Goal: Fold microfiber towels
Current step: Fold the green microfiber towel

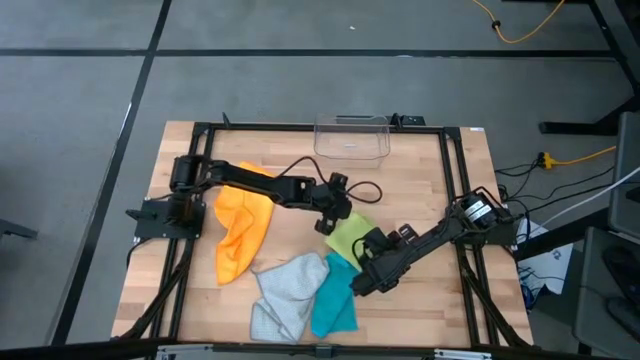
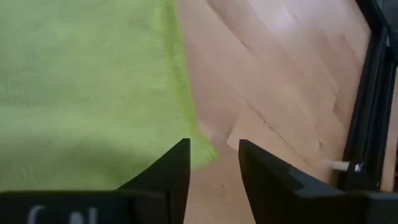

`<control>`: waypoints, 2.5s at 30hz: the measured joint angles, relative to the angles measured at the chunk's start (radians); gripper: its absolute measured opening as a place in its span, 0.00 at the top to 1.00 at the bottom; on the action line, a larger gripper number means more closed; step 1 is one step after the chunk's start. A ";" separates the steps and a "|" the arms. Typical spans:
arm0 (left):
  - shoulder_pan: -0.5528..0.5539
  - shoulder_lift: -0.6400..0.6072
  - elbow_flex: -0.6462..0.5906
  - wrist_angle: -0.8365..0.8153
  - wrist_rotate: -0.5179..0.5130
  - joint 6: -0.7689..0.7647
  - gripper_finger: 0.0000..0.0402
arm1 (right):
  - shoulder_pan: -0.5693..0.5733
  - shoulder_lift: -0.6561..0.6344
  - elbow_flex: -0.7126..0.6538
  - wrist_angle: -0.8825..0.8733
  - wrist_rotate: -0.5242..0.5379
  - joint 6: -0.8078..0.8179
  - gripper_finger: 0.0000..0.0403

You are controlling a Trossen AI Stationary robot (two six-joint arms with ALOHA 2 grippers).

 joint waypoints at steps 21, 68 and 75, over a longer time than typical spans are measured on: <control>-0.052 -0.298 0.001 -0.675 0.114 -0.589 0.74 | 0.041 -0.007 0.202 0.116 -0.097 -0.600 0.64; -0.259 -0.298 -0.221 -0.539 0.233 -0.676 0.74 | -0.311 -0.007 -0.028 0.397 -0.287 -0.754 0.64; -0.257 -0.298 -0.221 -0.539 0.231 -0.670 0.74 | -0.421 -0.030 -0.170 0.393 -0.243 -0.730 0.64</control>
